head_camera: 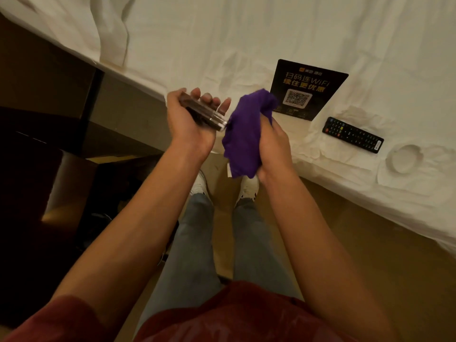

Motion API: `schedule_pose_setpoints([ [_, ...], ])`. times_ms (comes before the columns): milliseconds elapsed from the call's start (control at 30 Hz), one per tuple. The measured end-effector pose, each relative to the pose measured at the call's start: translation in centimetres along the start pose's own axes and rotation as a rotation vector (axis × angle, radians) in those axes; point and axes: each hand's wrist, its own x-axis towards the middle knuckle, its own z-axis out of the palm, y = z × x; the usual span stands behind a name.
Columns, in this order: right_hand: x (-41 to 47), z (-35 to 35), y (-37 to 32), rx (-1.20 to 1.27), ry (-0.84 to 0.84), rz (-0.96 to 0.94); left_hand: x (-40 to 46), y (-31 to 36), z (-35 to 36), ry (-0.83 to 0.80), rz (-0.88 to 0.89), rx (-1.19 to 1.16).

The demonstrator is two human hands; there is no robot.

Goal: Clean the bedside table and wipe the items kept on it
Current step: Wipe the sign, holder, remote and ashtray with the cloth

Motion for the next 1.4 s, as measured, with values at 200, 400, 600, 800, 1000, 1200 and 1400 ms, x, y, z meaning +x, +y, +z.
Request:
schedule_pose_setpoints([
  [200, -0.9, 0.6, 0.8, 0.106, -0.050, 0.082, 0.6, -1.0, 1.0, 0.065, 0.260, 0.380],
  [400, -2.7, -2.3, -2.5, 0.106, -0.120, -0.117, 1.3, 0.7, -0.2, 0.090, 0.274, 1.117],
  [600, -0.1, 1.8, -2.9, -0.522, 0.024, -0.610, 1.7, -1.2, -1.0, 0.008, 0.546, 1.432],
  [800, -1.2, 0.5, 2.1, -0.762, 0.007, -0.640, 3.7, -0.4, -1.2, 0.112, 0.301, 1.233],
  [1000, -2.4, -3.7, 3.3, -0.454, -0.063, -0.322, 4.7, 0.8, -1.5, 0.048, -0.105, 0.888],
  [1200, -0.5, -8.7, 1.8, -0.234, 0.063, -0.136, 5.3, 0.3, -0.7, -0.299, 0.064, 1.132],
  [1400, 0.8, -12.2, 0.6, -0.203, 0.138, -0.165, 8.9, -1.8, 2.6, -0.339, 0.831, 2.129],
])
